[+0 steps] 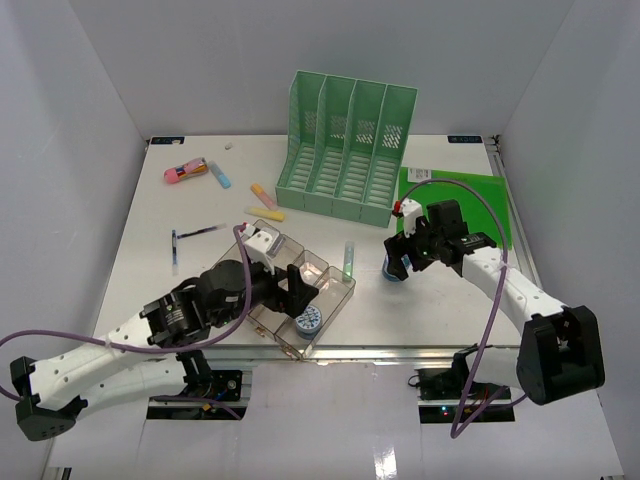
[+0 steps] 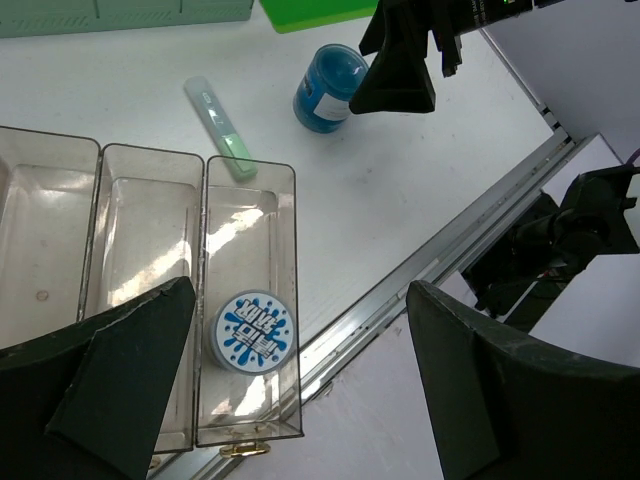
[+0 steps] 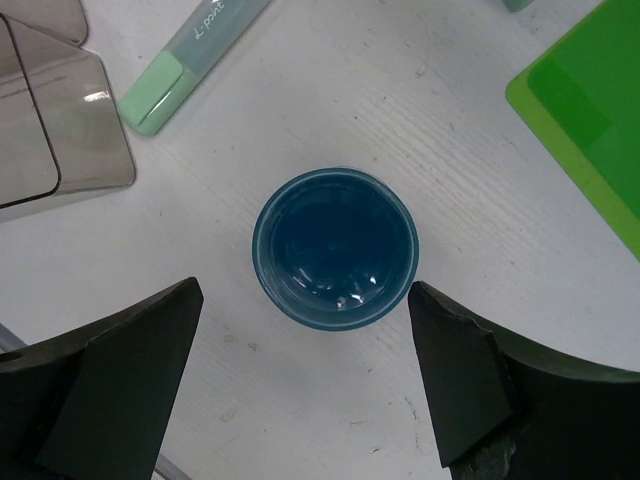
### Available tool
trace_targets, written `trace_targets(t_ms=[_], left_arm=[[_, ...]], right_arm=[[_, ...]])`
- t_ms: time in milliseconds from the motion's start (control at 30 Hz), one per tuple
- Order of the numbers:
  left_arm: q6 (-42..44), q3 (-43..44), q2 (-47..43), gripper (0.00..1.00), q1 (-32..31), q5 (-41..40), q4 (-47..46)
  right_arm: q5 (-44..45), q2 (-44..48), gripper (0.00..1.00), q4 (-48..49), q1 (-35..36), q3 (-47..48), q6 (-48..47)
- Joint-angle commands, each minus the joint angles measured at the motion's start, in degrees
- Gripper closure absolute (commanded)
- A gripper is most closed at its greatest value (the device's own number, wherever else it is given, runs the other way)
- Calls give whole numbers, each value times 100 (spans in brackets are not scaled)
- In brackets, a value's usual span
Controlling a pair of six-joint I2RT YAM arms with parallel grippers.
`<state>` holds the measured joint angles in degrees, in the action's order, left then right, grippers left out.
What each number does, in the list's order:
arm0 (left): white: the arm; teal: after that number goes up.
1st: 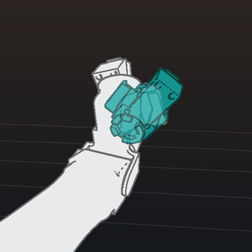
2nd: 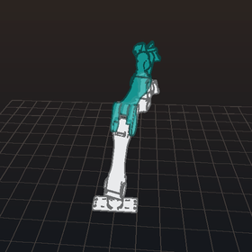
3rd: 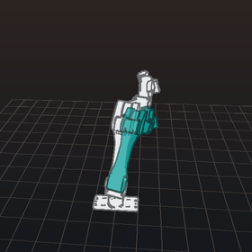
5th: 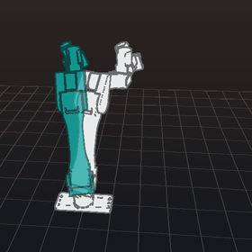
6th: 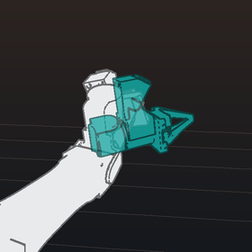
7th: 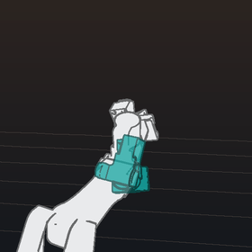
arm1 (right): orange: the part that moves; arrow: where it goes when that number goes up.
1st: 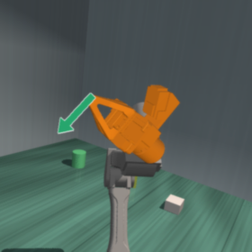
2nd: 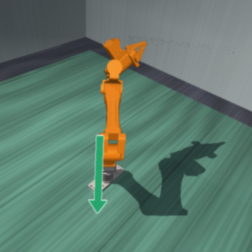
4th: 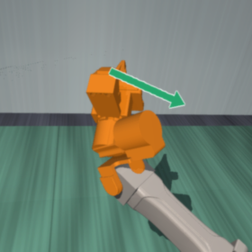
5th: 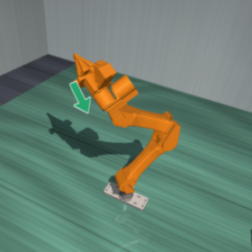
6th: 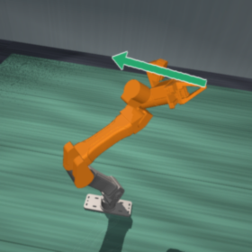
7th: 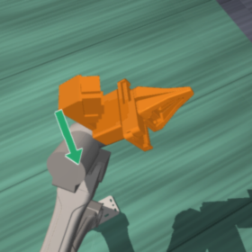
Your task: Organize the desk
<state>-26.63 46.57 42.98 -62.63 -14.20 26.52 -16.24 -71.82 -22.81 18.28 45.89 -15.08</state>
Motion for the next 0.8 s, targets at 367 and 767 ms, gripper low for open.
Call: trace_targets(t_ms=[367,767], left_arm=[[249,-810,-685,2,14,-296,-237],[246,-1147,-1174,2,14,-337,-411]], right_arm=[[886,-908,4,449,319,429,70],[457,-855,76,507,330,388,-147]])
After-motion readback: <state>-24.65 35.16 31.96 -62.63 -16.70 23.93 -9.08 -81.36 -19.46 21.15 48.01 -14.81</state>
